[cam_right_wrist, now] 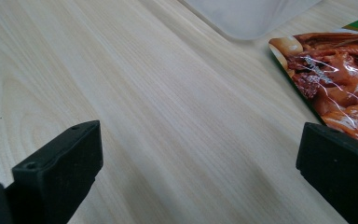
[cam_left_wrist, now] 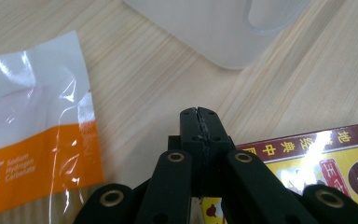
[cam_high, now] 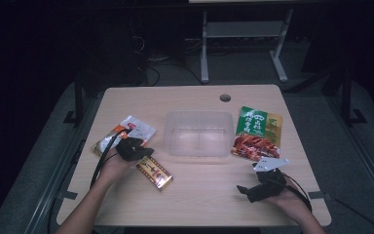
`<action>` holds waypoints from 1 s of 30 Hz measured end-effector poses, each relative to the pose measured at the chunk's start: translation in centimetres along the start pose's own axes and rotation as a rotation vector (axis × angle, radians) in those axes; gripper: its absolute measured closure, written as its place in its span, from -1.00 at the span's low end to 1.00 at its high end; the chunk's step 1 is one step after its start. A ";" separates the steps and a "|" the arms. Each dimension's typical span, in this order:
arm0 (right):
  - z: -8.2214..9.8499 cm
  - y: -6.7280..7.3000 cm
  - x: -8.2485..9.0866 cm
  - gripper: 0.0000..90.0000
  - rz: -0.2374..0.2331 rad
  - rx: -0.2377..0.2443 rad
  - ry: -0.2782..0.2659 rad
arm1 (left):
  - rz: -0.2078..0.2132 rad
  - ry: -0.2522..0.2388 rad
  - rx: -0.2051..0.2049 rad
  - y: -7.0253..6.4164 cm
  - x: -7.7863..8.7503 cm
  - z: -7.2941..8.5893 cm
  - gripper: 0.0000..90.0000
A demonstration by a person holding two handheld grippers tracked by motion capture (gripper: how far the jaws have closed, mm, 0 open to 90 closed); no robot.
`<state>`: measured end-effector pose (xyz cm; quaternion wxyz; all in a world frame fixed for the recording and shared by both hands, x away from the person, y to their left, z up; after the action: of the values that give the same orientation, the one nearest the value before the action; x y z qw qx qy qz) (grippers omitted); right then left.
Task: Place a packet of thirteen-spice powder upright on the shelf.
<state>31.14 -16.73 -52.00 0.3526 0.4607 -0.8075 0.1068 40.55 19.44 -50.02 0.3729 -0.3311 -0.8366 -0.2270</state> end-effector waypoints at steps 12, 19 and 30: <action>0.1 0.0 0.0 -1.00 -0.003 -0.005 0.004 | 0.004 0.027 0.012 -0.1 1.8 2.1 0.99; 0.1 0.0 0.0 -1.00 0.002 -0.005 0.008 | 0.024 0.045 0.013 -0.8 3.3 3.8 0.99; 0.1 0.0 -0.2 -0.99 -0.002 0.002 0.015 | 0.093 0.044 0.027 -3.5 5.6 6.7 0.99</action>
<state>31.10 -16.66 -52.21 0.3584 0.4610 -0.8042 0.1107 32.06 23.46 -50.34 0.4058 -0.3598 -0.8147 -0.2054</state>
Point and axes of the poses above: each handheld gripper's, and its own axes: x roughly backward along the jaws, z roughly out of its underside, y roughly to its left, the point moved 8 cm from there along -x, roughly forward along the jaws, and after that the axes turned 11 degrees about -z, right-handed, at the moved point
